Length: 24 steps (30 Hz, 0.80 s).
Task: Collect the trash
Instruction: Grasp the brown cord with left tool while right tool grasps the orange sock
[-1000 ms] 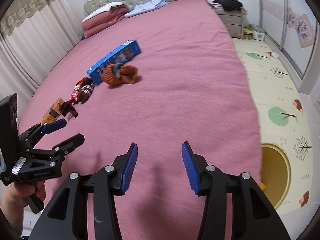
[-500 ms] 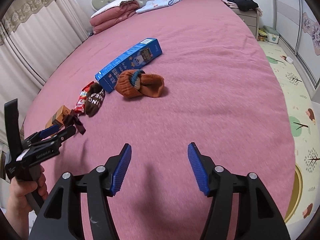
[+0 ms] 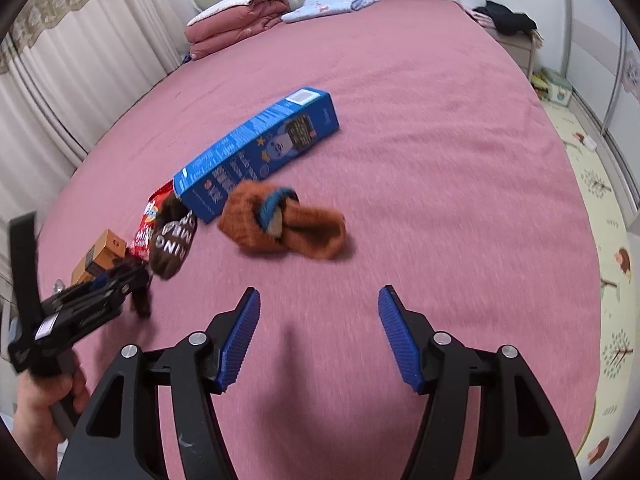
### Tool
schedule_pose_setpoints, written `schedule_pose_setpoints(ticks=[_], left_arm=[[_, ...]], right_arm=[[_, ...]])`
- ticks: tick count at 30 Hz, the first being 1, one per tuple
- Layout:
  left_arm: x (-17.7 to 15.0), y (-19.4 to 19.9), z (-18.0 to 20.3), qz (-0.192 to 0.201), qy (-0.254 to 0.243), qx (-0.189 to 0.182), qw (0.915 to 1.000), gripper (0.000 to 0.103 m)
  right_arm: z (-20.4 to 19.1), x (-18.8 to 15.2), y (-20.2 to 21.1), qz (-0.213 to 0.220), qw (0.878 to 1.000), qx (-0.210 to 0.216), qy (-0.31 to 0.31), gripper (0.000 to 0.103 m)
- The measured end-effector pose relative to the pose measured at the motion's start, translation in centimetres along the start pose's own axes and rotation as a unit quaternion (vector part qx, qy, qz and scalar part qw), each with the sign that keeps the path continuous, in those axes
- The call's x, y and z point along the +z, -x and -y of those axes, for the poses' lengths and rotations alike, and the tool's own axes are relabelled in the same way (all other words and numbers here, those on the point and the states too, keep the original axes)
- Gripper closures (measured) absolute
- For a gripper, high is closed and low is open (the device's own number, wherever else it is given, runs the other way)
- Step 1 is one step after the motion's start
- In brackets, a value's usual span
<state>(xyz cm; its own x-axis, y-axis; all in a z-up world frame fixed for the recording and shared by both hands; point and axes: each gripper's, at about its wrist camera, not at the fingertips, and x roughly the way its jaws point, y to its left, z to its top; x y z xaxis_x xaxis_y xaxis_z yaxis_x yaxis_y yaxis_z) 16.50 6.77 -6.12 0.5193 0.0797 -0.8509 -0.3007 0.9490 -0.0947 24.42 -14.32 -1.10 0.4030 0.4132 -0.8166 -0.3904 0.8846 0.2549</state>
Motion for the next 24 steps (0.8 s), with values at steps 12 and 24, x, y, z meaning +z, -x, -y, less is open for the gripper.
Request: schedule_pose_setpoints(ticks=[12,24], left_arm=[[-1.1,2.4,-0.9,0.007,0.008,-0.069,0.9975,0.089],[-1.6,3.7,1.4,0.016,-0.019,-0.089,0.9958,0.089]], right_arm=[[-1.1,3.1,-3.9,-0.006,1.000,-0.005,0.007,0.029],[-1.5,1.0,-2.5,-0.030,0.999,0.041,-0.017,0.092]])
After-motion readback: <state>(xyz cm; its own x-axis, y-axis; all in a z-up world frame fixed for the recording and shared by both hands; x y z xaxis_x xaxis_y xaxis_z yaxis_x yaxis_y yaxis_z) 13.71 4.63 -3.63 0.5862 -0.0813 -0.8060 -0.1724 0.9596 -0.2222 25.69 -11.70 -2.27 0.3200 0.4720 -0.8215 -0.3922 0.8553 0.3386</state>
